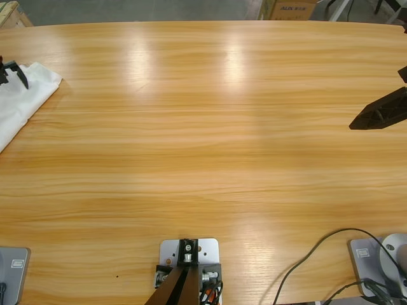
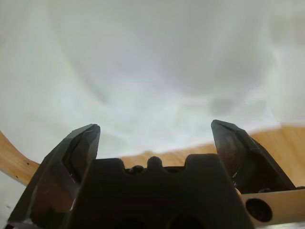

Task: Fold clothes

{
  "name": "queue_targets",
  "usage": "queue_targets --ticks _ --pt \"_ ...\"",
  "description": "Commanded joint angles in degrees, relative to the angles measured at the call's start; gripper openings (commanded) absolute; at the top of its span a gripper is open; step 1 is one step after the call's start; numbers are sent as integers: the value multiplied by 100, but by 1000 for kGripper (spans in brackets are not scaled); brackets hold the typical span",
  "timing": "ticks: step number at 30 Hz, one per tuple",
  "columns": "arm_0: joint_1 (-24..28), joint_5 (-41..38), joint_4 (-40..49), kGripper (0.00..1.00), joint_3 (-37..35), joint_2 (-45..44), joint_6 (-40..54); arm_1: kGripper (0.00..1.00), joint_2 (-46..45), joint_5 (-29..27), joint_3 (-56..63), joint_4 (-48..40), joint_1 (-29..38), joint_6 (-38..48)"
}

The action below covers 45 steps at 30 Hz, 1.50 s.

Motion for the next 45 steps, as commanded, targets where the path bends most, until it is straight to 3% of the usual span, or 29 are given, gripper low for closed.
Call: queue_targets --ticks 1,9,13,18,29,33,45 --pt "-226 -388 -886 913 2122 -1769 -234 1000 214 141 120 -196 -64 -101" --pt "-78 -182 -895 913 3528 -2441 -1842 1000 177 199 136 -154 15 -118" --pt "230 -200 -953 913 3758 -2546 -1993 1000 86 218 194 -154 23 -118" --pt "1006 -399 -1333 913 4210 -2771 -2130 1000 100 243 210 -140 37 -118" --pt "1928 -502 -1790 908 4969 -2757 -2227 1000 372 269 247 -203 215 -150" --pt "2321 -437 -1821 908 5049 -2814 -2130 1000 436 295 235 -216 243 -162" --pt "2838 -186 -1957 904 4688 -2183 -1830 1000 344 322 210 -158 252 -162"
